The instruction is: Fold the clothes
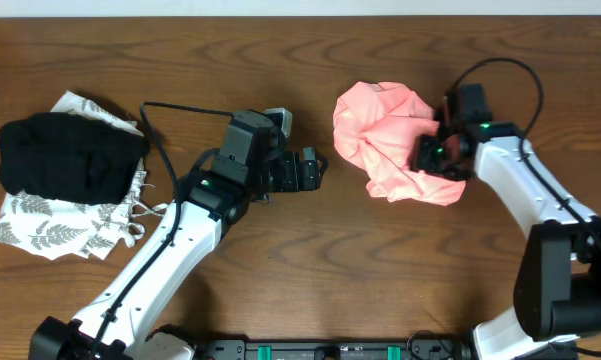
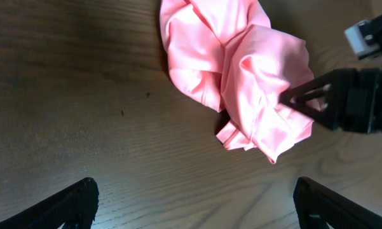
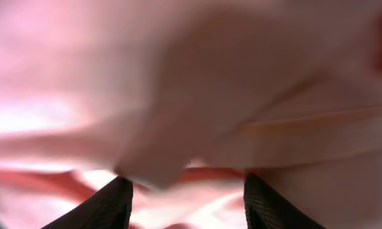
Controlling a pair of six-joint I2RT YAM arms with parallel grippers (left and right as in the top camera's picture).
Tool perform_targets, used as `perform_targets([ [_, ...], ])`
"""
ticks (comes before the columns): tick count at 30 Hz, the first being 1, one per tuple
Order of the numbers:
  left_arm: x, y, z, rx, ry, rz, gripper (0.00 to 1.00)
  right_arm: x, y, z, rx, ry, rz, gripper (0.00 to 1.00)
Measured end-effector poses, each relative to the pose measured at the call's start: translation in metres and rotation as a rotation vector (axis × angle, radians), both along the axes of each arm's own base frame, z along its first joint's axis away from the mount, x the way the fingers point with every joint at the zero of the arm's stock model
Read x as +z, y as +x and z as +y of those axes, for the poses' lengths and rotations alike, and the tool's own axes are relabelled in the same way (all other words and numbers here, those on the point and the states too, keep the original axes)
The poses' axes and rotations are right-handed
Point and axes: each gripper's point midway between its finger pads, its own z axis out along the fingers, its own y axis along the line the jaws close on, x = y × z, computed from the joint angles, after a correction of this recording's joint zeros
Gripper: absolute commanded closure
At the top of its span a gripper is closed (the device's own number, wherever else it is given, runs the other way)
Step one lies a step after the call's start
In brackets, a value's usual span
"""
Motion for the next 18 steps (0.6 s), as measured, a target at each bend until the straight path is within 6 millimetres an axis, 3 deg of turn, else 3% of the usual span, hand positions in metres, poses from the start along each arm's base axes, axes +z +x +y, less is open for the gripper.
perform_targets([
  [4, 0.000, 0.000, 0.000, 0.000, 0.000, 0.000, 0.02, 0.007, 0.010, -0.012, -0.010, 0.060, -0.038, 0.43],
  [18, 0.000, 0.000, 0.000, 0.000, 0.000, 0.000, 0.02, 0.017, 0.001, 0.037, 0.145, 0.198, -0.038, 0.40],
])
